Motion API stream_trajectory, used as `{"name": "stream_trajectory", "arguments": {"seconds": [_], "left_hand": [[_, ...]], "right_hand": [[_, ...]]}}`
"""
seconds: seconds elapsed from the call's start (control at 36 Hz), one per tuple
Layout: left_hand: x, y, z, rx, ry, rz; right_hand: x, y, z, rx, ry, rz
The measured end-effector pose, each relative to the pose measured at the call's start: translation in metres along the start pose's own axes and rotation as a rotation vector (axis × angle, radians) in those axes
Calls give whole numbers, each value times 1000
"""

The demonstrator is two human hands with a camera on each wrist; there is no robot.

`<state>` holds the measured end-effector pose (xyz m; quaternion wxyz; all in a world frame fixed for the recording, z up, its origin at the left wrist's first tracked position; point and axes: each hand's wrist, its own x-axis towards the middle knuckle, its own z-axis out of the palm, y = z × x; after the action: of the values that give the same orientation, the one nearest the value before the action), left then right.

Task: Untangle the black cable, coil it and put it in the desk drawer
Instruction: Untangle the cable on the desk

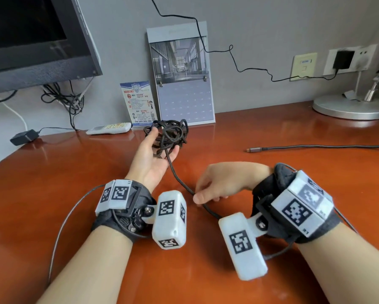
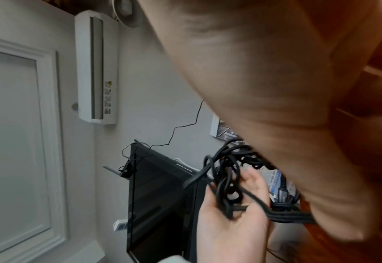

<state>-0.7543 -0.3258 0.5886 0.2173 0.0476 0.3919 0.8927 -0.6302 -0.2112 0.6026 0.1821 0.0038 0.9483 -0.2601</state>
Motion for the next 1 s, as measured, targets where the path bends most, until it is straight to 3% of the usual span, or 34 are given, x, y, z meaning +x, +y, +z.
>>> {"name": "stream_trajectory", "arguments": {"seconds": [0.17, 0.33, 0.47, 0.67, 0.89, 1.0], "left_hand": [[4, 7, -12, -87, 4, -37], [7, 13, -21, -83, -11, -72], [2, 10, -17, 87, -136, -172], [-1, 0, -18, 218, -130, -212], [-7, -3, -5, 86, -125, -229], [-8, -5, -5, 19, -92, -189]], "right_hand": [[5, 10, -1, -1, 169, 61], [18, 39, -10, 8, 702, 274], [19, 64, -20, 102, 939, 442], [10, 82, -25, 228, 1018, 517], [9, 74, -28, 201, 1149, 345], [7, 67, -25, 194, 1103, 292]]}}
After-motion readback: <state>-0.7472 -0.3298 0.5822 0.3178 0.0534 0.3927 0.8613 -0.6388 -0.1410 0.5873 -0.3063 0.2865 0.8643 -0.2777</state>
